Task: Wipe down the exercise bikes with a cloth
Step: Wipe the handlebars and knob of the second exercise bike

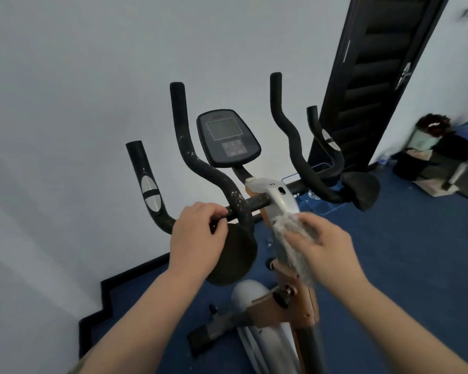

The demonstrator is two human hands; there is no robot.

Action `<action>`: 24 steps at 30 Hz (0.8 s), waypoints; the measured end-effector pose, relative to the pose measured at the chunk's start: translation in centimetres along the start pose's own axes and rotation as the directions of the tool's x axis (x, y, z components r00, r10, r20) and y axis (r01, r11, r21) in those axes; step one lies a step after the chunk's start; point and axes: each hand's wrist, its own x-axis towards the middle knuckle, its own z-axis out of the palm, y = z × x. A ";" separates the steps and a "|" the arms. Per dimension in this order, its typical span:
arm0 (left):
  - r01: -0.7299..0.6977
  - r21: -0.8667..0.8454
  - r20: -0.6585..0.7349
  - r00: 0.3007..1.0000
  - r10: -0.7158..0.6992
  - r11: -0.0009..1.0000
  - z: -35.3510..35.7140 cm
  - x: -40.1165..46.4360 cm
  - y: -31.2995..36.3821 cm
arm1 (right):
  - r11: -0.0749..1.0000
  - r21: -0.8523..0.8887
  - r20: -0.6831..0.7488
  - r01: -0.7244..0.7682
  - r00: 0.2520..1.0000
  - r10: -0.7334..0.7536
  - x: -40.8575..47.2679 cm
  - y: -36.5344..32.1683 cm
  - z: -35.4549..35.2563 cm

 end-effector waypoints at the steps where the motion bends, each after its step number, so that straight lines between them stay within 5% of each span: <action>1: -0.022 0.053 -0.007 1.000 0.022 0.998 0.0 0.0 0.0 | 0.999 0.039 -0.066 -0.020 0.998 0.023 0.9 0.5 -0.5; 7: -0.036 0.241 -0.027 0.999 0.043 0.970 0.1 -0.8 -0.4 | 0.998 0.008 0.073 0.059 0.996 -0.059 2.4 0.9 4.5; 10: -0.005 0.285 0.031 1.000 -0.004 0.959 0.1 -0.7 -0.7 | 0.994 0.088 0.003 0.062 0.998 -0.063 0.9 2.3 5.9; 16: -0.007 0.353 0.190 0.980 -0.064 0.936 0.2 0.3 -1.1 | 0.981 -0.015 -0.013 0.194 0.981 -0.194 5.0 -0.3 7.1; 21: -0.077 0.311 0.314 0.949 -0.026 0.947 -0.7 2.2 -1.7 | 0.980 -0.051 0.136 0.191 0.974 -0.183 5.9 -0.6 5.8; 24: -0.088 0.266 0.350 0.937 -0.011 0.960 -1.2 2.9 -2.4 | 0.977 0.012 0.074 0.215 0.974 -0.215 4.9 0.1 6.0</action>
